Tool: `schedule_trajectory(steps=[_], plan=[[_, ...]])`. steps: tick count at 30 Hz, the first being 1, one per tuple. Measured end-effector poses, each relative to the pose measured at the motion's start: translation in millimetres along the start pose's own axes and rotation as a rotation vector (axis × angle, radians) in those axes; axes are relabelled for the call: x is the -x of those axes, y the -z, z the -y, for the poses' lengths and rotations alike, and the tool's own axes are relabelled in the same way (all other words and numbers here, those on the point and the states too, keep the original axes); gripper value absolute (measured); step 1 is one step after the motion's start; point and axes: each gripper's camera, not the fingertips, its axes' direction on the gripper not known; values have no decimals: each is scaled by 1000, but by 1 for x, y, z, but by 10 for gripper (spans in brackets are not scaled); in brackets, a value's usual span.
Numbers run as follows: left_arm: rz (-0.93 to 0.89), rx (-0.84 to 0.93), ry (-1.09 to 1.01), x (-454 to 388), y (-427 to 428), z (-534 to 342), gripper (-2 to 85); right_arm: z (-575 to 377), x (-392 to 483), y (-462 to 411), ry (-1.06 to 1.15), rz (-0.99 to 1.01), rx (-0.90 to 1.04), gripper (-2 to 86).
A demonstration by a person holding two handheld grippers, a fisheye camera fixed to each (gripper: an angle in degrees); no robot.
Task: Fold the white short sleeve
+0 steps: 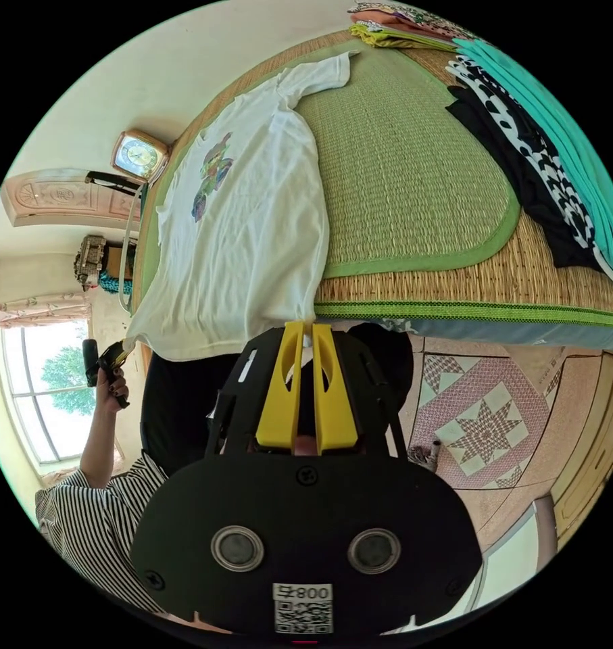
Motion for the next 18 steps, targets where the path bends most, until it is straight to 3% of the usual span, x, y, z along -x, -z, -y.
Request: schedule_trajectory(steps=[18], plan=[[-89, -65, 22, 34, 34, -15, 9, -29, -38, 75, 119, 275, -92, 9]])
